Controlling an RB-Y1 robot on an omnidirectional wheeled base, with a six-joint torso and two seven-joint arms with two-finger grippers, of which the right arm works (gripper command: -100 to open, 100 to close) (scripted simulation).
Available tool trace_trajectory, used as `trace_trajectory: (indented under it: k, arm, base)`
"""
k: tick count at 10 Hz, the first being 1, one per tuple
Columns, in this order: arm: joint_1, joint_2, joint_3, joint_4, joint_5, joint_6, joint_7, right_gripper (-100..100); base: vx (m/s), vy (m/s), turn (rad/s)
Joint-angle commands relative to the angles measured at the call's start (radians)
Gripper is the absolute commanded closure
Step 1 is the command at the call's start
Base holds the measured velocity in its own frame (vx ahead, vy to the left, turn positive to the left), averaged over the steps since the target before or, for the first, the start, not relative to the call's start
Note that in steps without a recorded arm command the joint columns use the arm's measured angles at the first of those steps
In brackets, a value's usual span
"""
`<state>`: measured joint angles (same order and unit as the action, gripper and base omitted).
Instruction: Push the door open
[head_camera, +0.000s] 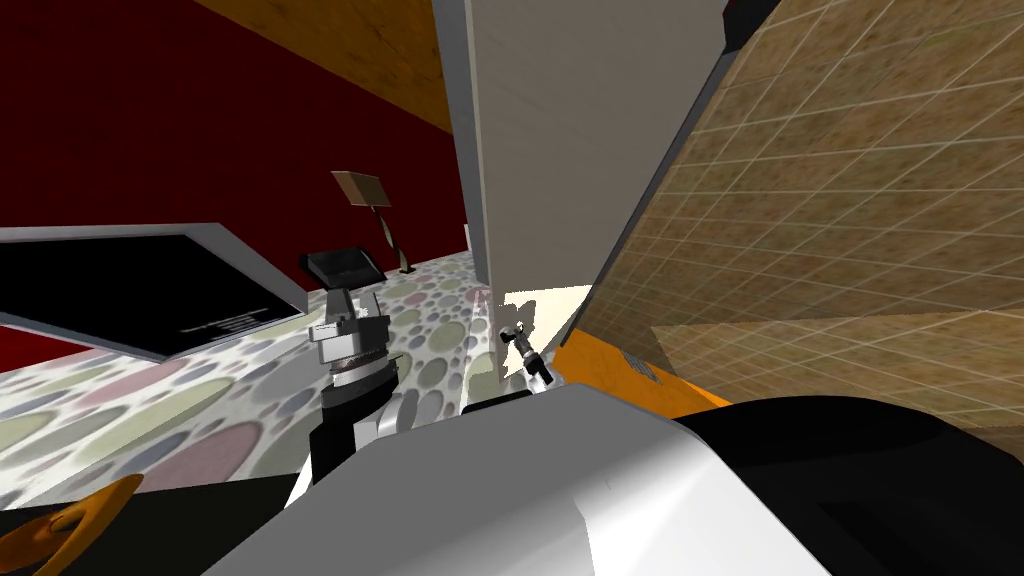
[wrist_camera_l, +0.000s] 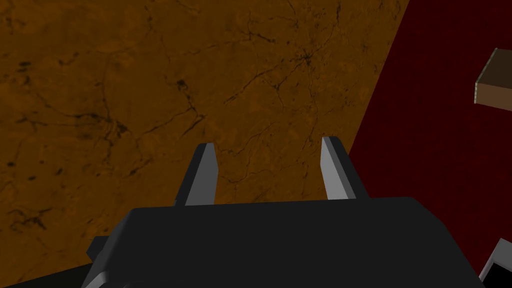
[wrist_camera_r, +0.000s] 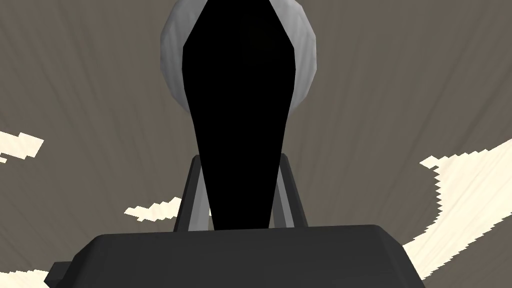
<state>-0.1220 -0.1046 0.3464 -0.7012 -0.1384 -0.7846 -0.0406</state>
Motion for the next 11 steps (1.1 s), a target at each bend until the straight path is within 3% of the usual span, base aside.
trace_trajectory:
  k: [1, 3, 11]
  arm:
    - [-0.001, 0.005, -0.023, -0.006, -0.004, 0.005, 0.01, 100]
    - [0.005, 0.001, -0.028, -0.01, -0.006, 0.013, 0.012, 100]
    - [-0.005, -0.003, -0.126, 0.011, -0.039, 0.005, 0.042, 100]
  base:
    - [0.157, 0.172, -0.062]
    - [0.097, 0.098, -0.03]
    - [0.181, 0.097, -0.047]
